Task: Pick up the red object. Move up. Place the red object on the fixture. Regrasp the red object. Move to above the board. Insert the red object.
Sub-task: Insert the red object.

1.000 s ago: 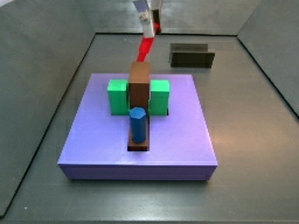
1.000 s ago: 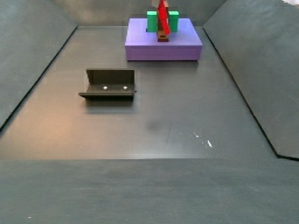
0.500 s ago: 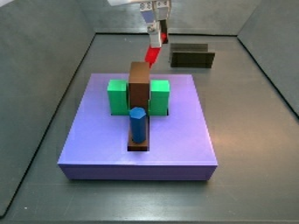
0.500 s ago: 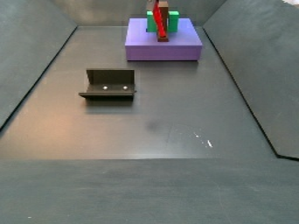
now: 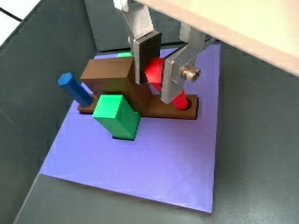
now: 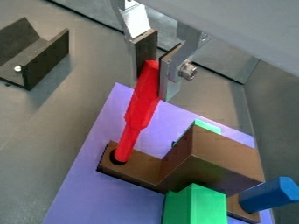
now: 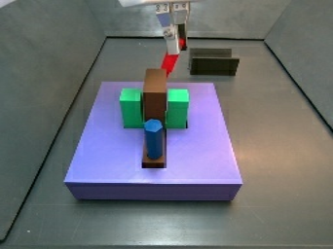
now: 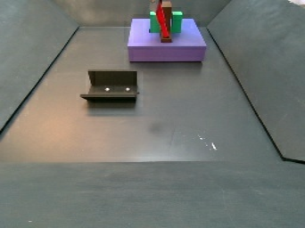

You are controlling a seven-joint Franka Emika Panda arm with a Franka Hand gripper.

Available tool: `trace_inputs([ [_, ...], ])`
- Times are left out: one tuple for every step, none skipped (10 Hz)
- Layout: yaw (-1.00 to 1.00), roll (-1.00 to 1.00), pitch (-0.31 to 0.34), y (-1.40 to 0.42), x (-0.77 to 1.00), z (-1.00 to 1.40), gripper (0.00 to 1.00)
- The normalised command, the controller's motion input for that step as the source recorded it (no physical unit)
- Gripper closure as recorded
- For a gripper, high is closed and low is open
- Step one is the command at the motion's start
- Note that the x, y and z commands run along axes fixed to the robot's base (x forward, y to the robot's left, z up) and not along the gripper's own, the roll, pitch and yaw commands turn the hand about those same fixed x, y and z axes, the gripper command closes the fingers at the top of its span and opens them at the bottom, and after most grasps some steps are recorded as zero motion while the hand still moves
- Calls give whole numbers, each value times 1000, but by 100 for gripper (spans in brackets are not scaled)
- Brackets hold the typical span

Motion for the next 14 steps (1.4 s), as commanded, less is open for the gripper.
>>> trace_inputs([
  [83,-210,-123,31,0,-114,100],
  [114,-209,-133,120,0,-143,100],
  [149,-200,-157,163,0,-180,100],
  [151,-223,-207,186,0,-191,100],
  [126,-127,-230,131,-9,-200,100],
  [140,-149,-309,66,-23,-260,100],
  [131,-169,-347,43,-71,-231,100],
  [0,-130,-386,163,-506,-194,100],
  [0,-196,-300,180,-506,-46,100],
  [0,-103,-304,74,-580,-17,100],
  [0,-31,-303,37,-606,-29,100],
  [0,-19,-271,0,-540,0,100],
  [0,4,-211,-89,-389,0,100],
  [0,129,-149,-323,-194,0,100],
])
